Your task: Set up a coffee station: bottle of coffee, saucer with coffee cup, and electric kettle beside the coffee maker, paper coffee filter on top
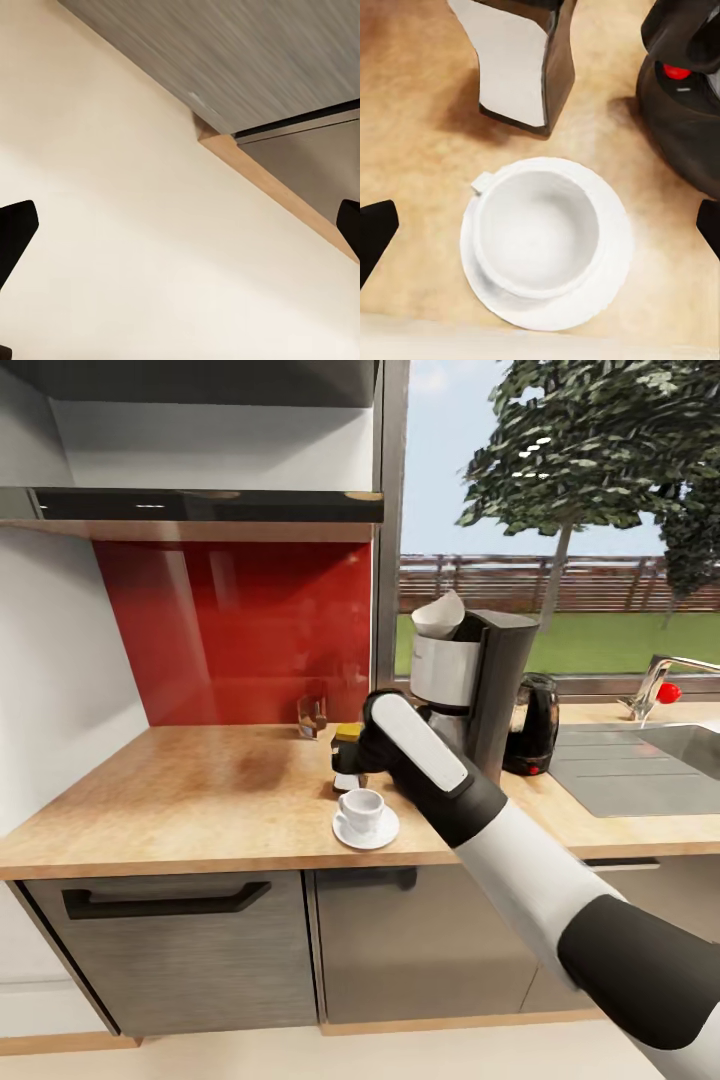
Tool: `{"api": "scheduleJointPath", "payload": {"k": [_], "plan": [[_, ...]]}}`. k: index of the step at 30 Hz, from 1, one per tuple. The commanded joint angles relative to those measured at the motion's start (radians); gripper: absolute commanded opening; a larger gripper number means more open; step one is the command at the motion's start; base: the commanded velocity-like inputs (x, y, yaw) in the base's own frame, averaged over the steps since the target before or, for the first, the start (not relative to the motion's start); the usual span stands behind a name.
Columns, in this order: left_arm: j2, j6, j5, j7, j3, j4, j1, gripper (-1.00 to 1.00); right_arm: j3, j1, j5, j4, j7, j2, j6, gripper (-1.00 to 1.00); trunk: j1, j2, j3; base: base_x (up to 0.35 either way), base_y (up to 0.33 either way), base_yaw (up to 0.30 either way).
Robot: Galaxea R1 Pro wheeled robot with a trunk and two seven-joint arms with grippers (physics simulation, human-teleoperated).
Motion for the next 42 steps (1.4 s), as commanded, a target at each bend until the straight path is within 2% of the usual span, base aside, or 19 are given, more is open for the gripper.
{"api": "scheduleJointPath", "payload": {"k": [1,6,7,10,13,14,15,16,19,21,22,25,26,30,31,33,38,40,42], "plan": [[0.000,0.006,0.008,-0.005,0.003,0.000,-0.001,1.00,0.001,0.004,-0.008,-0.024,-0.010,0.000,0.010,1.00,0.000,-0.001,-0.001,0.000,0.000,0.000],[0.000,0.006,0.008,-0.005,0.003,0.000,-0.001,1.00,0.001,0.072,-0.009,-0.214,0.009,-0.023,0.013,1.00,0.000,-0.001,-0.001,0.000,0.000,0.000],[0.000,0.006,0.008,-0.005,0.003,0.000,-0.001,1.00,0.001,0.102,-0.009,-0.270,0.060,-0.046,0.015,1.00,0.000,-0.001,-0.001,0.000,0.000,0.000],[0.000,0.006,0.008,-0.005,0.003,0.000,-0.001,1.00,0.003,0.125,-0.008,-0.316,0.222,-0.103,0.016,1.00,0.000,-0.001,-0.001,0.000,0.000,0.000],[0.000,0.006,0.008,-0.005,0.003,0.000,-0.001,1.00,0.006,0.135,-0.003,-0.340,0.532,-0.200,0.016,1.00,0.000,-0.001,-0.001,0.000,0.000,0.000],[0.000,0.006,0.008,-0.005,0.003,0.000,-0.001,1.00,0.008,0.138,0.004,-0.346,0.667,-0.239,0.015,1.00,0.000,-0.001,-0.001,0.000,0.000,0.000],[0.000,0.006,0.008,-0.005,0.003,0.000,-0.001,1.00,0.008,0.138,0.010,-0.348,0.731,-0.258,0.015,1.00,0.000,-0.001,-0.001,0.000,0.000,0.000],[0.000,0.006,0.008,-0.005,0.003,0.000,-0.001,1.00,0.010,0.140,0.048,-0.354,0.905,-0.307,0.013,1.00,0.000,-0.001,-0.001,0.000,0.000,0.000],[0.000,0.006,0.008,-0.005,0.003,0.000,-0.001,1.00,0.016,0.146,0.120,-0.358,1.054,-0.335,0.011,1.00,0.000,-0.001,-0.001,0.000,0.000,0.000],[0.000,0.006,0.008,-0.005,0.003,0.000,-0.001,1.00,0.020,0.169,0.212,-0.360,1.193,-0.351,0.008,1.00,0.000,-0.001,-0.001,0.000,0.000,0.000],[0.000,0.006,0.008,-0.005,0.003,0.000,-0.001,1.00,0.023,0.214,0.359,-0.361,1.396,-0.364,-0.043,1.00,0.000,-0.001,-0.001,0.000,0.000,0.000],[0.000,0.006,0.008,-0.005,0.003,0.000,-0.001,1.00,0.025,0.251,0.493,-0.362,1.546,-0.375,-0.127,1.00,0.000,-0.001,-0.001,0.000,0.000,0.000],[0.000,0.006,0.008,-0.005,0.003,0.000,-0.001,1.00,0.026,0.273,0.588,-0.362,1.647,-0.388,-0.183,1.00,0.000,-0.001,-0.001,0.000,0.000,0.000],[0.000,0.006,0.008,-0.005,0.003,0.000,-0.001,1.00,0.026,0.316,0.748,-0.362,1.838,-0.417,-0.272,1.00,0.000,-0.001,-0.001,0.000,0.000,0.000],[0.000,0.006,0.008,-0.005,0.003,0.000,-0.001,1.00,0.026,0.340,0.808,-0.363,1.907,-0.427,-0.304,1.00,0.000,-0.001,-0.001,0.000,0.000,0.000],[0.000,0.006,0.008,-0.005,0.003,0.000,-0.001,1.00,0.026,0.381,0.873,-0.363,1.970,-0.436,-0.345,1.00,0.000,-0.001,-0.001,0.000,0.000,0.000],[0.000,0.006,0.008,-0.005,0.003,0.000,-0.001,1.00,0.026,0.445,0.941,-0.363,2.021,-0.458,-0.430,1.00,0.000,-0.001,-0.001,0.000,0.000,0.000],[0.000,0.006,0.008,-0.005,0.003,0.000,-0.001,1.00,0.028,0.489,0.962,-0.363,2.040,-0.515,-0.508,1.00,0.000,-0.001,-0.001,0.000,0.000,0.000],[0.000,0.006,0.008,-0.005,0.003,0.000,-0.001,1.00,0.028,0.514,0.966,-0.363,2.058,-0.538,-0.543,1.00,0.000,-0.001,-0.001,0.000,0.000,0.000]]}}
